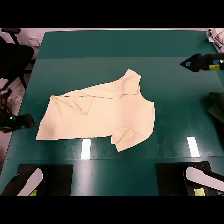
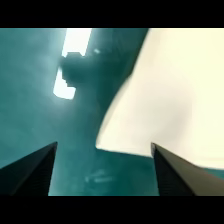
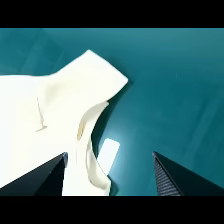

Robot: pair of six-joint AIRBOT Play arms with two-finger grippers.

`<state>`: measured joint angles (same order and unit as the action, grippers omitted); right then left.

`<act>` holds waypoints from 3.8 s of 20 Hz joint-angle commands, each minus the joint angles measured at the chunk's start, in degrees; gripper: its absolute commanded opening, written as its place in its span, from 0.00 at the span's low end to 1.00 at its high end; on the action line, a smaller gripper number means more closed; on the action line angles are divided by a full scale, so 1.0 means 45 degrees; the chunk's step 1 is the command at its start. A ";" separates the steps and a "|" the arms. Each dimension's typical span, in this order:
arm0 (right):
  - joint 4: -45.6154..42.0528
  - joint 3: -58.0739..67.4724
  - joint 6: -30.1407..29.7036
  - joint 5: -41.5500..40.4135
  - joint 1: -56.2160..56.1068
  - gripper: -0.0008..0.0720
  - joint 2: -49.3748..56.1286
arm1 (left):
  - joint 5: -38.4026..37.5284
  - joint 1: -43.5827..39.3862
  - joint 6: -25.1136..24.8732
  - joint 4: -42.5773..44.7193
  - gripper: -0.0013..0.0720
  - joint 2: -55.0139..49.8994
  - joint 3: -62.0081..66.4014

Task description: Fold the shirts.

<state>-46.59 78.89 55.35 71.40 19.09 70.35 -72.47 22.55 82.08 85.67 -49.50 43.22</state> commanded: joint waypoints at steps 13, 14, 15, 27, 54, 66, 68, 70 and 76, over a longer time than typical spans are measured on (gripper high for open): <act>-0.0010 -0.6411 -0.1219 -0.0214 0.1039 0.82 -0.2608 | 0.1073 0.1588 -0.2356 -0.2773 0.84 -0.3206 -0.1812; -0.0010 -0.6499 -0.1214 -0.0209 0.1039 0.82 -0.2603 | 0.1069 0.1588 -0.2361 -0.2749 0.49 -0.3206 -0.1812; -0.0015 -0.6552 -0.1209 -0.0199 0.1039 0.82 -0.2599 | 0.1069 0.1588 -0.2370 -0.2749 0.07 -0.3206 -0.1812; -0.1010 -0.7305 0.2516 0.1792 0.0437 0.82 -0.0636 | -0.0568 0.1588 -0.2701 -0.3687 0.05 -0.3191 0.0568; 0.3769 -1.1390 0.4027 -0.3264 -0.4459 0.04 -0.2487 | -0.1860 0.1588 -0.3827 -0.7227 0.05 -0.3143 0.0738; 0.3667 -0.3949 0.3910 -0.4566 0.0568 0.04 -0.9292 | -0.1083 0.1588 -0.7072 -1.6752 0.05 0.2540 0.6183; 0.3687 -0.2909 0.3502 -0.4075 0.2171 0.04 -1.0030 | -0.0083 0.1588 -0.7631 -1.6723 0.05 0.3143 0.7558; 0.3687 -0.1885 0.2662 -0.3759 0.3638 0.04 -1.0681 | 0.0937 0.1588 -0.8019 -1.6640 0.05 0.3619 0.8743; 0.3662 0.0233 0.0729 -0.5455 0.4269 0.04 -1.1482 | 0.3672 0.1588 -0.7907 -1.3789 0.05 0.4532 1.1200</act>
<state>-29.76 75.31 62.81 49.98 36.51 19.94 -62.28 29.69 46.92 17.37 -30.79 88.62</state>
